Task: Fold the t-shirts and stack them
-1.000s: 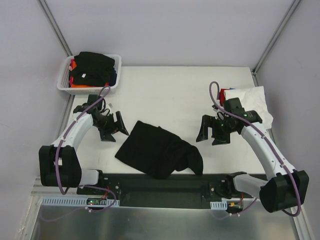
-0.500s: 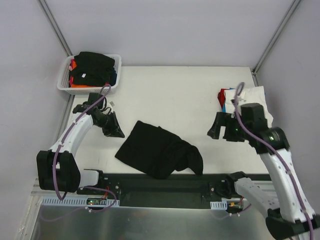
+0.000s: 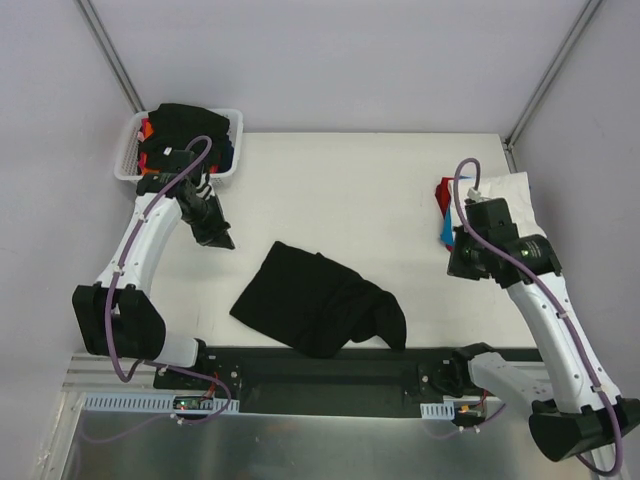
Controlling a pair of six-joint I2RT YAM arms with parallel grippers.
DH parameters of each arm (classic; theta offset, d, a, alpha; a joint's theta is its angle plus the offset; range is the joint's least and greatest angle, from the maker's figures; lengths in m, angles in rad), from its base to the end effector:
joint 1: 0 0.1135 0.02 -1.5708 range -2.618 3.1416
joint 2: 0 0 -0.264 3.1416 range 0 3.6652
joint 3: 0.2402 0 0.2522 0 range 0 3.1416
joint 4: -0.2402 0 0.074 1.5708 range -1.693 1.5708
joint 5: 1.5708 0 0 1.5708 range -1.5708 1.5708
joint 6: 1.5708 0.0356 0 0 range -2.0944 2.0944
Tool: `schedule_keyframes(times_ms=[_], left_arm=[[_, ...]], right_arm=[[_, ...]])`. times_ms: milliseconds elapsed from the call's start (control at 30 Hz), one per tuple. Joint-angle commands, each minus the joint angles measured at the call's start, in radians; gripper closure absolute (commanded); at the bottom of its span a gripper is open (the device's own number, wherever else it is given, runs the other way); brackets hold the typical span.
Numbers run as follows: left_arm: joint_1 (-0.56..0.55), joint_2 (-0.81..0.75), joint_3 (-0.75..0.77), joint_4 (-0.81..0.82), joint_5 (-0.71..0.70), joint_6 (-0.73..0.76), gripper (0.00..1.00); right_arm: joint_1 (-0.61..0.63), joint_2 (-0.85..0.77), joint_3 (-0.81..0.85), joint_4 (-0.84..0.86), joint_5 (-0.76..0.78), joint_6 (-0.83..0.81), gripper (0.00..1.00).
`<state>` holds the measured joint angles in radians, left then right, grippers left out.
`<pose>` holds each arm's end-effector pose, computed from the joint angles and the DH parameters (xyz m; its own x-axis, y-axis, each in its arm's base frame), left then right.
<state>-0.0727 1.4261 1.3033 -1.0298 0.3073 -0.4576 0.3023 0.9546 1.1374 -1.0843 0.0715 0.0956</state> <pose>0.2747 -0.0308 0.3057 -0.9024 -0.3565 -0.2422 -0.2306 0.8742 -0.4274 0.1586 0.0468 0.3466 -0.7696 -0.1403 -0.6230 -0.1820 0.9833 0.0035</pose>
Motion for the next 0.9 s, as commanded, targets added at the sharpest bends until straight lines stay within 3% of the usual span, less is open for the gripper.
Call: schedule_keyframes(times_ms=[0,33,167,200,267,300,367,433,567,600,633,667,700,733,767,867], left_arm=[[0.005,-0.087,0.021,-0.044,-0.123,0.034,1.00],[0.011,-0.098,0.005,-0.035,-0.082,0.034,1.00],[0.019,-0.073,-0.079,-0.026,0.033,0.014,0.96],[0.021,-0.082,-0.097,0.006,0.041,0.013,0.77],[0.021,-0.114,-0.118,0.031,0.058,0.022,0.59],[0.021,-0.124,-0.115,0.059,0.070,0.031,0.41],[0.019,-0.145,-0.102,0.082,0.113,0.051,0.24],[0.019,-0.141,-0.081,0.099,0.145,0.057,0.17],[0.019,-0.136,-0.084,0.123,0.210,0.054,0.18],[0.019,-0.136,-0.094,0.123,0.184,0.050,0.29],[0.021,-0.118,-0.128,0.120,0.176,0.043,0.50],[0.021,-0.102,-0.151,0.100,0.174,0.039,0.87],[0.019,-0.084,-0.182,0.091,0.185,0.036,0.91],[0.019,-0.058,-0.250,0.086,0.191,0.028,0.91],[0.019,-0.056,-0.284,0.088,0.205,0.020,0.79],[0.013,-0.125,-0.367,0.102,0.178,0.019,0.51]], right_arm=[[0.003,-0.085,0.036,-0.118,0.322,0.269,0.99],[0.001,-0.094,0.015,-0.149,0.350,0.292,0.99],[0.006,-0.005,0.007,-0.180,0.214,0.191,0.99],[0.009,0.009,-0.001,-0.184,0.206,0.181,0.99],[0.009,0.041,-0.016,-0.181,0.183,0.162,0.99],[0.011,0.050,-0.024,-0.175,0.160,0.150,0.99],[0.011,0.064,-0.065,-0.141,0.079,0.110,0.99],[0.011,0.068,-0.105,-0.129,0.022,0.102,0.99],[0.011,0.053,-0.177,-0.141,0.001,0.105,0.99],[0.011,0.023,-0.185,-0.135,-0.010,0.115,0.99],[0.011,0.010,-0.185,-0.129,-0.042,0.116,0.99],[0.011,-0.002,-0.182,-0.124,-0.056,0.119,0.99],[0.011,-0.023,-0.177,-0.124,-0.062,0.121,0.99],[0.012,-0.031,-0.168,-0.126,-0.062,0.124,0.98],[0.011,-0.037,-0.163,-0.131,-0.062,0.125,0.98],[0.011,-0.042,-0.166,-0.141,-0.094,0.127,0.79]])
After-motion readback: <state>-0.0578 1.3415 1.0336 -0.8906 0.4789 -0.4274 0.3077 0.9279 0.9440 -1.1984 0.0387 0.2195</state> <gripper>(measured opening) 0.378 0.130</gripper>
